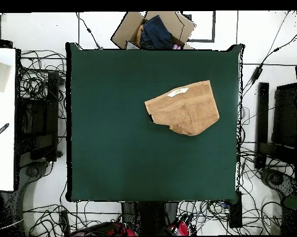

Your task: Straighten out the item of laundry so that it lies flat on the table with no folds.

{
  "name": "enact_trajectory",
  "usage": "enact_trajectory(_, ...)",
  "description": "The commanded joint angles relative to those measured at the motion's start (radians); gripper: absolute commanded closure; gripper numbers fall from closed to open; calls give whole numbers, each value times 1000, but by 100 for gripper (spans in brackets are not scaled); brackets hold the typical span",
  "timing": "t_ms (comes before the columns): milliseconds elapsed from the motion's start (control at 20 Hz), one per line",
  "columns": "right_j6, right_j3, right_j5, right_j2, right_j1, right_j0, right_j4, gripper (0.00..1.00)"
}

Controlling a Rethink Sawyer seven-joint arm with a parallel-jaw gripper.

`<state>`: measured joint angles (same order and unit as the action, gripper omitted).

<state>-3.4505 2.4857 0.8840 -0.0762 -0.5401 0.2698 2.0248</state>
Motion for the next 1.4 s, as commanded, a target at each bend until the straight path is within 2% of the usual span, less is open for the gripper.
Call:
enact_trajectory(50, -489, 185, 192, -272, 267, -70, 11, 0)
enact_trajectory(350, -582, 206, 399, -362, 427, -122, 13, 0)
enact_trajectory(550, -570, 220, 515, -418, 483, -224, 11, 0)
enact_trajectory(900, -418, 238, 657, -522, 493, -447, 3, 0)
enact_trajectory(1100, -346, 246, 705, -567, 496, -531, 0, 0)
enact_trajectory(1400, -297, 252, 757, -603, 509, -595, -1, 0)
